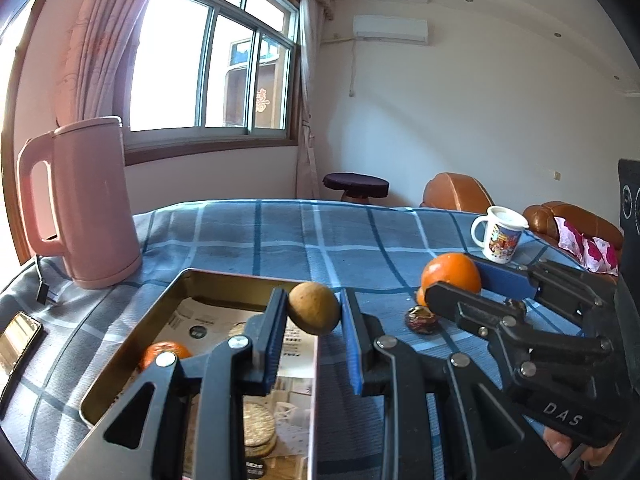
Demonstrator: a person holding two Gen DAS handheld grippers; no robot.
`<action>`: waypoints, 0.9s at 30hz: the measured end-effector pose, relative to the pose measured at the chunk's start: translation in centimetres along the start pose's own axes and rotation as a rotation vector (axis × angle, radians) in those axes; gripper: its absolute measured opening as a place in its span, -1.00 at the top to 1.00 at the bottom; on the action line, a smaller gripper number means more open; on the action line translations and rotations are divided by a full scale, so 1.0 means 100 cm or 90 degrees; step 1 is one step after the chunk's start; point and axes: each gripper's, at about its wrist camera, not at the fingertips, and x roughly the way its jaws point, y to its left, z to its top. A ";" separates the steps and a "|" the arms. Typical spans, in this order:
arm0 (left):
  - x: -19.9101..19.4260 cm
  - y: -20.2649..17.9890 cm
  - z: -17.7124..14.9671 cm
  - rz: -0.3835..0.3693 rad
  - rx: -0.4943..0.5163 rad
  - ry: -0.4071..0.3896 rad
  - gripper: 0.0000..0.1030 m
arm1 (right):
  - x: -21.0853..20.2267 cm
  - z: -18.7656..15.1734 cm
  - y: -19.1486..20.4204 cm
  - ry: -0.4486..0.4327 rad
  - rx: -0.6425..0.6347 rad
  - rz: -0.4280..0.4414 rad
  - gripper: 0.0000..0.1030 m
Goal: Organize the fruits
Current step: 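Lower the tan fruit into the tin and open the left tool while the right tool releases the orange there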
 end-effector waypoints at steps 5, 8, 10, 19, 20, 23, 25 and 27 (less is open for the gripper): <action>-0.004 0.009 -0.001 0.011 0.001 0.002 0.45 | 0.006 0.004 0.009 0.000 -0.008 0.018 0.29; -0.006 0.015 -0.002 0.017 -0.002 0.003 0.45 | 0.010 0.006 0.013 0.003 -0.007 0.029 0.29; -0.007 0.020 -0.003 0.025 -0.004 0.005 0.45 | 0.014 0.006 0.016 0.005 -0.009 0.036 0.29; -0.007 0.040 -0.007 0.054 -0.015 0.019 0.45 | 0.028 0.010 0.037 0.016 -0.024 0.066 0.29; -0.007 0.042 -0.007 0.056 -0.015 0.020 0.45 | 0.030 0.011 0.039 0.017 -0.025 0.070 0.29; -0.007 0.048 -0.008 0.067 -0.017 0.027 0.45 | 0.033 0.012 0.045 0.021 -0.032 0.078 0.29; -0.008 0.052 -0.008 0.074 -0.018 0.031 0.45 | 0.036 0.011 0.050 0.024 -0.036 0.083 0.29; -0.008 0.055 -0.009 0.078 -0.017 0.036 0.45 | 0.039 0.011 0.053 0.029 -0.040 0.088 0.29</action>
